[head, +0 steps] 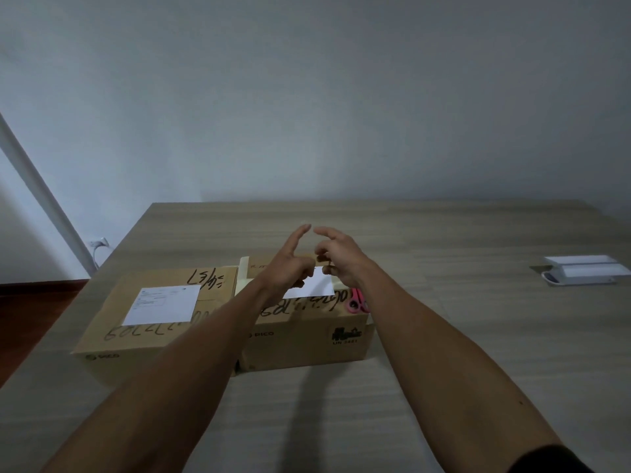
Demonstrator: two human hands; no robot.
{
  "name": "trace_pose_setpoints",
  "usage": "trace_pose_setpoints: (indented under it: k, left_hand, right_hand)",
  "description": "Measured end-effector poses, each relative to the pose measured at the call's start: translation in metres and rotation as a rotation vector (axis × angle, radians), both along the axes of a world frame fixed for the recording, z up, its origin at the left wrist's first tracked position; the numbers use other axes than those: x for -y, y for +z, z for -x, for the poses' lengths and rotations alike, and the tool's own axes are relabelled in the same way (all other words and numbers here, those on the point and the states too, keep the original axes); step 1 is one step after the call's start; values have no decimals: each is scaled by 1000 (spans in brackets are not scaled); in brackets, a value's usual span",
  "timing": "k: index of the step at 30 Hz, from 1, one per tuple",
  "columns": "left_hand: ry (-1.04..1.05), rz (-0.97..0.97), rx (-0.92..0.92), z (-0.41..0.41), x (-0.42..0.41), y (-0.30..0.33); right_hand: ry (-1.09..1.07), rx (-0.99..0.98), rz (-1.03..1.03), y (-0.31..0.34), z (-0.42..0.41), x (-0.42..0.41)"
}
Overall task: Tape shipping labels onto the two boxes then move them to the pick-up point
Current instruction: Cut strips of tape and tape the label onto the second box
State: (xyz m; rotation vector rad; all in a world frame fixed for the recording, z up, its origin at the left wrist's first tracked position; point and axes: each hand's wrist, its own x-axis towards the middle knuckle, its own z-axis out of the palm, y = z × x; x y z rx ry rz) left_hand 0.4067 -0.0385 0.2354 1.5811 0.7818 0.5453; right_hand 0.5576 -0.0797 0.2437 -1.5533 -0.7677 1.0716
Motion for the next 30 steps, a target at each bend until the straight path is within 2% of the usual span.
trace_pose_setpoints:
  k: [6,9,16,23,30]
  left_hand:
    - [-47,275,155,-7,9,7]
    - [-55,339,196,-10,12,11]
    - [5,347,156,-6,4,6]
    - [10,375,182,-2,2,2]
    - [5,357,163,-3,1,2]
  right_hand:
    - [37,-221,-82,-7,-1,-4]
    - [51,-297,-123,-9,1,-5]
    - [7,-194,-65,-15,-1,0]
    - [-82,-220,-176,-17,-4,-3]
    - [-69,-189,-137,-18,-3,-4]
